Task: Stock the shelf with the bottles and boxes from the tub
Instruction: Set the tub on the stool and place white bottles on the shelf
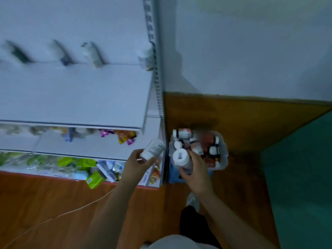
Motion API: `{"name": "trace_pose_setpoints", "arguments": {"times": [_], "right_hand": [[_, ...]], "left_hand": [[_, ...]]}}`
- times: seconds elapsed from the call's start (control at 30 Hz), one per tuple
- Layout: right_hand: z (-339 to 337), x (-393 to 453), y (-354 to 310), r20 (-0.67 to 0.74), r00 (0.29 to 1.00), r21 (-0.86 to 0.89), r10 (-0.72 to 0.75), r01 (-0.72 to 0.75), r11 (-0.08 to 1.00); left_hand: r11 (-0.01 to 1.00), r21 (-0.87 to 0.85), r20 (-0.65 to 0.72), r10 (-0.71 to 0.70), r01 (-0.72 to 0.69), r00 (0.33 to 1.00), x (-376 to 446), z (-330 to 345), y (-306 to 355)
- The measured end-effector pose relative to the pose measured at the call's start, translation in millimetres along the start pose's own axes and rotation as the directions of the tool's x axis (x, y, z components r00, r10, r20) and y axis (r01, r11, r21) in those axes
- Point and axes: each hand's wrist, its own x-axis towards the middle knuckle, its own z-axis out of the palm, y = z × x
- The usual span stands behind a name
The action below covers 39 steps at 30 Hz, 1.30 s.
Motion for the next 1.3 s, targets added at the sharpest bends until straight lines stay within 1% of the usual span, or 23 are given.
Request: {"name": "trace_pose_setpoints", "arguments": {"times": [0.03,0.1,0.13,0.17,0.23,0.4,0.5,0.57,0.7,0.8,0.93,1.07,1.2,1.3], "right_hand": [[5.5,-10.0,-13.3,0.009,1.000,0.003,-0.026,0.026,1.000],[40.2,-38.5,-61.2,0.070,0.989,-0.027,-0.127,0.130,0.991],[40.7,-39.1,-61.2,0.071,0.991,-0.033,-0.114,0.116,0.993],[47.7,-42.8,-72.2,0.080,0.989,-0.033,-0.120,0.123,0.992],[76.0,-58.7,-108.3,0.112,0.971,-0.032,-0.210,0.215,0.976],[128.7,-79.1,-191.1,0.208,0.906,0.081,-0.370,0.361,0.929],[150.0,-79.4,-241.7,0.266,0.880,0.220,-0.395,0.343,0.913],[164.6,-74.5,-276.1,0.288,0.849,0.294,-0.444,0.363,0.884],[202.5,-48.9,-345.4,0.363,0.779,0.410,-0.511,0.359,0.839],[238.4,-20.0,-397.3,0.370,0.736,0.495,-0.567,0.360,0.791],[284.1,25.5,-470.1,0.380,0.703,0.559,-0.602,0.344,0.755],[330.2,73.5,-534.6,0.373,0.689,0.603,-0.622,0.329,0.726],[380.3,116.1,-583.6,0.401,0.661,0.605,-0.634,0.328,0.725],[413.7,137.9,-612.8,0.407,0.654,0.603,-0.638,0.332,0.725]], "left_hand": [[1.000,-0.016,-0.026,-0.003,0.002,1.000,-9.0,-15.1,-9.1],[0.999,-0.052,-0.103,-0.005,0.000,0.995,-47.0,-76.5,-34.7],[0.999,-0.051,-0.100,0.010,-0.015,0.995,-48.4,-79.4,-33.3],[0.998,-0.053,-0.129,0.014,-0.021,0.992,-55.9,-92.1,-37.1],[0.995,-0.091,-0.208,0.012,-0.032,0.978,-85.3,-137.7,-54.0],[0.988,-0.150,-0.381,-0.014,-0.046,0.925,-134.9,-224.3,-89.5],[0.966,-0.232,-0.452,-0.007,-0.110,0.892,-151.6,-260.3,-97.5],[0.952,-0.272,-0.479,-0.006,-0.142,0.878,-156.3,-281.5,-100.0],[0.935,-0.313,-0.542,-0.032,-0.166,0.840,-147.5,-328.6,-104.0],[0.916,-0.347,-0.575,-0.040,-0.199,0.817,-130.7,-372.7,-102.3],[0.893,-0.392,-0.608,-0.070,-0.222,0.791,-100.2,-440.9,-92.9],[0.900,-0.377,-0.648,-0.088,-0.219,0.756,-70.1,-505.2,-78.5],[0.898,-0.374,-0.691,-0.101,-0.234,0.716,-35.8,-552.4,-74.6],[0.897,-0.374,-0.713,-0.115,-0.236,0.692,-12.0,-578.3,-77.6]]}}
